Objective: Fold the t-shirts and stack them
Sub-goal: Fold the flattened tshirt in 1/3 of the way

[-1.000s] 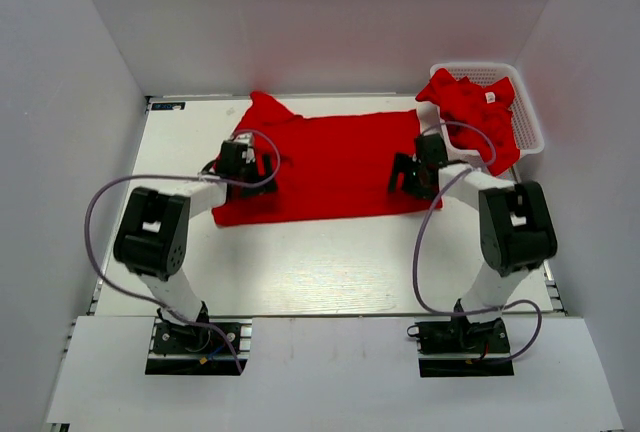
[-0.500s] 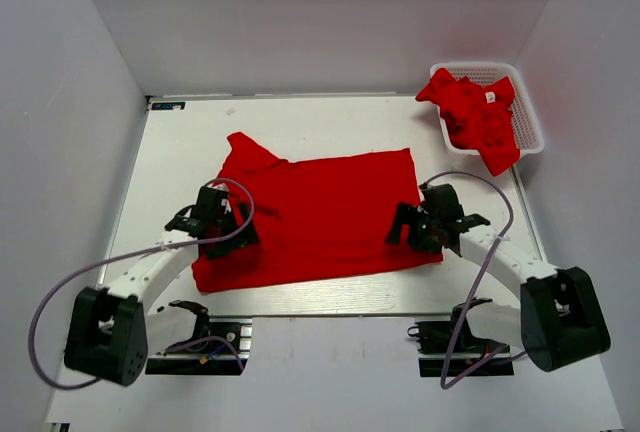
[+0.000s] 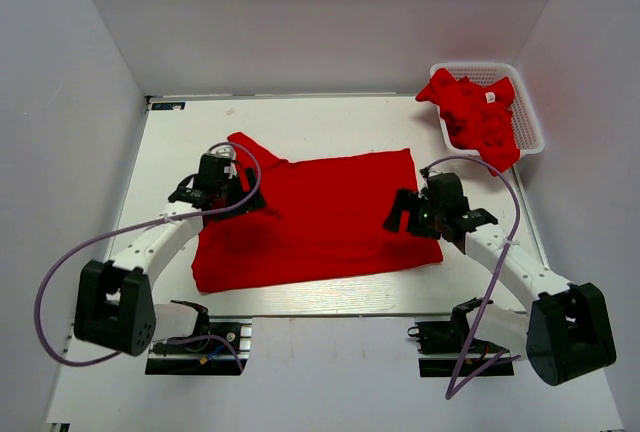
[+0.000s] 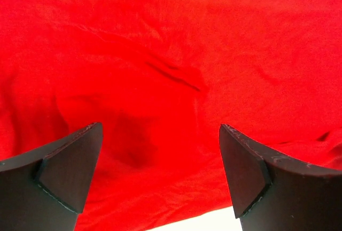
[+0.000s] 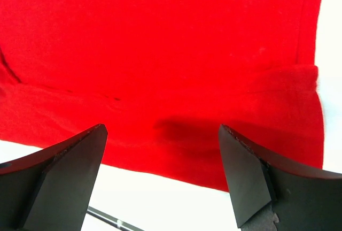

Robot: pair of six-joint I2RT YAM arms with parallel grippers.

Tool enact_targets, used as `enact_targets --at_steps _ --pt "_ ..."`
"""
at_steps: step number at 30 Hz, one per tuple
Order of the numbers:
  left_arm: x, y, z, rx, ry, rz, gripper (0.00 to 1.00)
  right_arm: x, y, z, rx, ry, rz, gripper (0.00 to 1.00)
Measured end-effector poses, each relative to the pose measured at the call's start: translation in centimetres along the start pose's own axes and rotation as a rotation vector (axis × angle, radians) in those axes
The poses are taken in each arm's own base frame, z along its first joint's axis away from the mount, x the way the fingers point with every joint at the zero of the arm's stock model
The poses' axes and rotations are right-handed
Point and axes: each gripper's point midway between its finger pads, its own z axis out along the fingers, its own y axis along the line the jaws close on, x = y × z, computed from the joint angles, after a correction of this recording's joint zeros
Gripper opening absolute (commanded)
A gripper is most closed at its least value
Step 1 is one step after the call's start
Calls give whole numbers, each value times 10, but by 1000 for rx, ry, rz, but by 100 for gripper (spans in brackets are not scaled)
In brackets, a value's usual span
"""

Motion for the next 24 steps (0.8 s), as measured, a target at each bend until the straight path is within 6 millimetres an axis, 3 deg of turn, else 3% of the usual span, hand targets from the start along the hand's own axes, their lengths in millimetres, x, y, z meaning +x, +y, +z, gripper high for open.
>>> enact_targets --at_steps 3,10,16,20,24 --pt "13 1 16 5 68 17 100 1 -4 3 24 6 22 90" --pt "22 -18 38 100 115 54 100 0 -10 14 62 12 63 90" --pt "41 -19 65 112 192 73 100 -1 -14 24 91 42 90 90" --pt "34 -24 74 128 168 84 100 -3 -13 28 91 43 98 90" --pt "8 -35 85 148 108 103 100 -3 -14 34 101 58 110 90"
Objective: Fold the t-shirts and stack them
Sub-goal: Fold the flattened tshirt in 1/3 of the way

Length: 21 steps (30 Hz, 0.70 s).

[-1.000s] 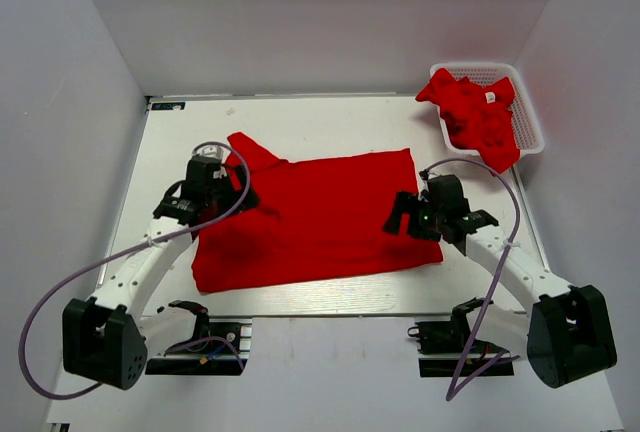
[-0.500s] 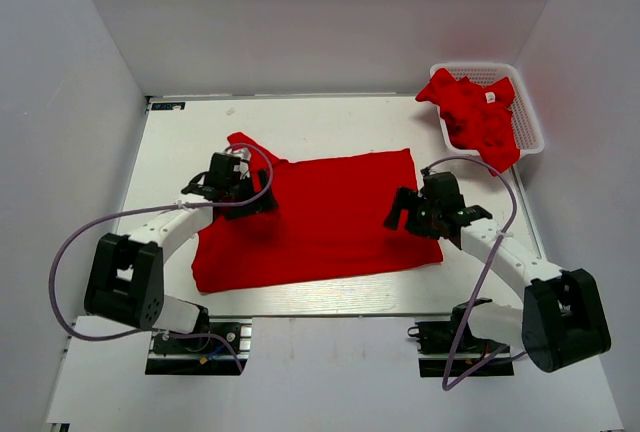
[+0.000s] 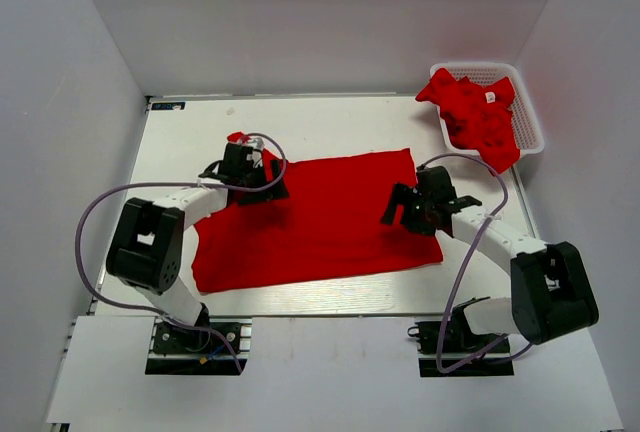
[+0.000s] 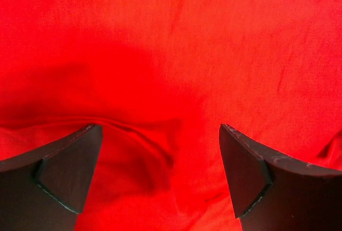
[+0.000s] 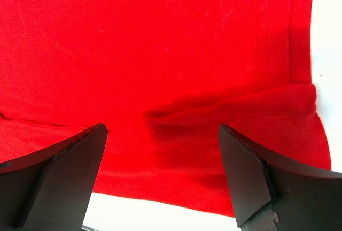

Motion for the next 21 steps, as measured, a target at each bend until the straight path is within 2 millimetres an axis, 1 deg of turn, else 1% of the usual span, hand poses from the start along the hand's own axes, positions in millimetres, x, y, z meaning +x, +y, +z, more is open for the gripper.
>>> enact_targets --at_steps 3,6,9,11,15,17,20,21 --pt "-20 -2 13 -7 -31 19 100 0 -2 4 14 11 5 90" --pt "-31 1 29 -16 -30 29 100 -4 -3 5 31 5 6 90" --pt "-35 3 40 -23 -18 35 100 -15 -2 6 51 -19 4 90" --pt "-45 2 40 -32 -33 47 100 -26 -1 5 64 -41 1 90" --pt "-85 -1 30 -74 -126 81 100 -55 7 2 88 -90 -4 90" --pt "-106 0 18 -119 -184 90 100 -76 16 1 92 -125 -11 90" --pt "-145 5 -5 -211 -274 89 100 -104 26 -1 92 -180 -21 90" --pt "-160 8 -13 -244 -307 83 100 -110 28 -2 93 -191 -24 90"
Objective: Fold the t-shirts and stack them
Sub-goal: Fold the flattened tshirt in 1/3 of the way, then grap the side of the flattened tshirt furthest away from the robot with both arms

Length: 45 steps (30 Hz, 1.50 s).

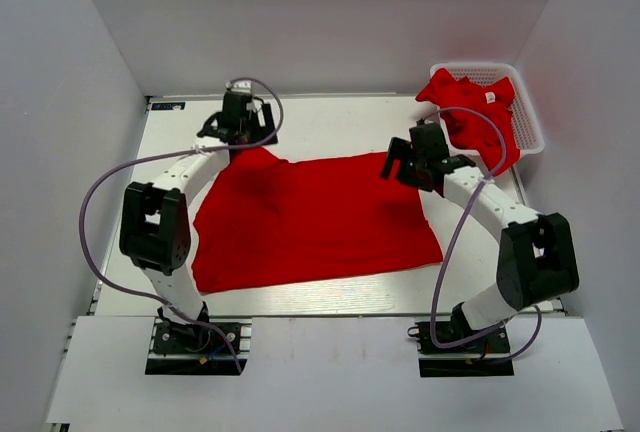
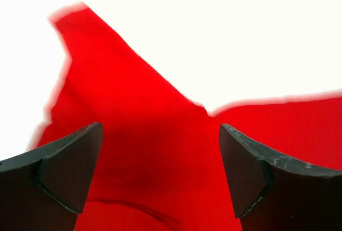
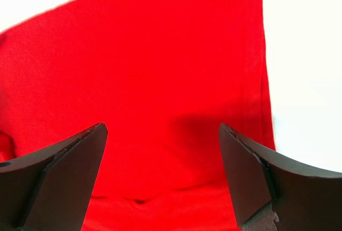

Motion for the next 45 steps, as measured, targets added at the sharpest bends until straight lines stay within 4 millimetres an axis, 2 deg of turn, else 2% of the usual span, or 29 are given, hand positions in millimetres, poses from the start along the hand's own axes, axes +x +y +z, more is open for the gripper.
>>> enact_targets --at_steps 3,5,6,8,10,13,17,20,25,26,29,38,40,41,43,45 --pt "-44 17 -4 -88 -69 -9 100 -17 4 4 12 -26 -4 90" --pt "-67 33 1 -149 -99 -23 100 -23 6 6 20 -31 -8 90" --pt "-76 43 7 -175 -109 -35 100 -25 6 7 25 -32 -9 90" --pt "-78 61 23 -209 -97 -53 100 -27 5 9 37 -31 -18 90" --pt "-68 84 46 -244 -53 -66 100 -29 4 11 50 -25 -26 90" --pt "-39 114 83 -281 40 -71 100 -30 1 16 74 -15 -31 90" --pt "6 136 112 -304 158 -66 100 -30 -6 26 108 15 -36 90" --pt "20 139 121 -298 195 -50 100 -27 -12 34 130 39 -40 90" --pt "10 136 128 -278 172 -22 100 -17 -23 43 160 82 -38 90" --pt "8 136 130 -276 166 -18 96 -16 -24 44 164 88 -36 90" --pt "11 137 135 -274 168 -8 92 -14 -28 45 170 99 -32 90" --pt "8 132 141 -241 152 8 63 -11 -31 49 173 115 -25 90" --pt "8 129 144 -221 147 8 50 -10 -31 50 173 118 -25 90" --pt "7 128 145 -214 142 7 48 -10 -31 50 173 119 -25 90" --pt "6 126 147 -201 136 8 35 -9 -32 51 175 123 -24 90" --pt "6 124 147 -189 134 7 27 -9 -33 52 176 125 -22 90"
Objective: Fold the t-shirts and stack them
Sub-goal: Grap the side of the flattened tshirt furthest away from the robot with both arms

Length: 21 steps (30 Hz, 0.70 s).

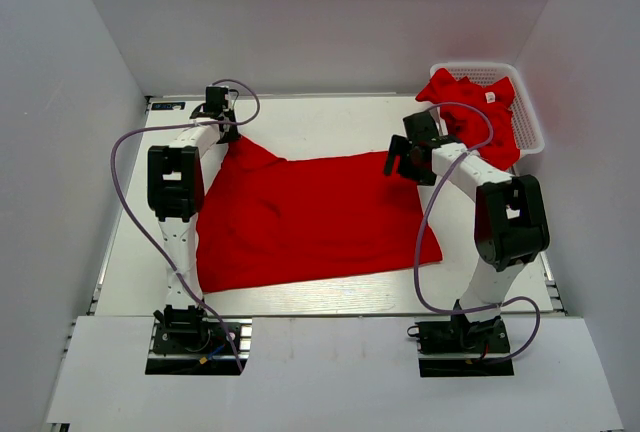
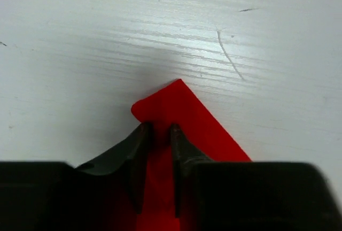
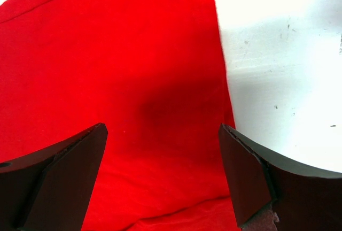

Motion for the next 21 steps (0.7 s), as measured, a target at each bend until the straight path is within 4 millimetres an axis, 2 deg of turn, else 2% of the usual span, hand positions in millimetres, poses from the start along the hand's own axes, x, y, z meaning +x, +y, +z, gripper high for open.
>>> enact_targets --at_steps 1,6,11,13,15,21 --pt "0 -1 0 5 -1 0 20 0 -1 0 1 0 2 90" --pt "0 -3 0 13 -2 3 5 1 -1 2 4 6 1 90" --pt "1 -2 -2 4 9 5 5 5 -3 8 12 21 1 90" --pt "2 -1 -3 -3 17 7 0 7 -4 10 16 28 -1 90" --pt "2 2 -5 -16 29 13 0 5 -4 12 19 29 -3 90" --pt "-14 3 -17 -26 31 36 0 -16 3 15 23 -11 -13 90"
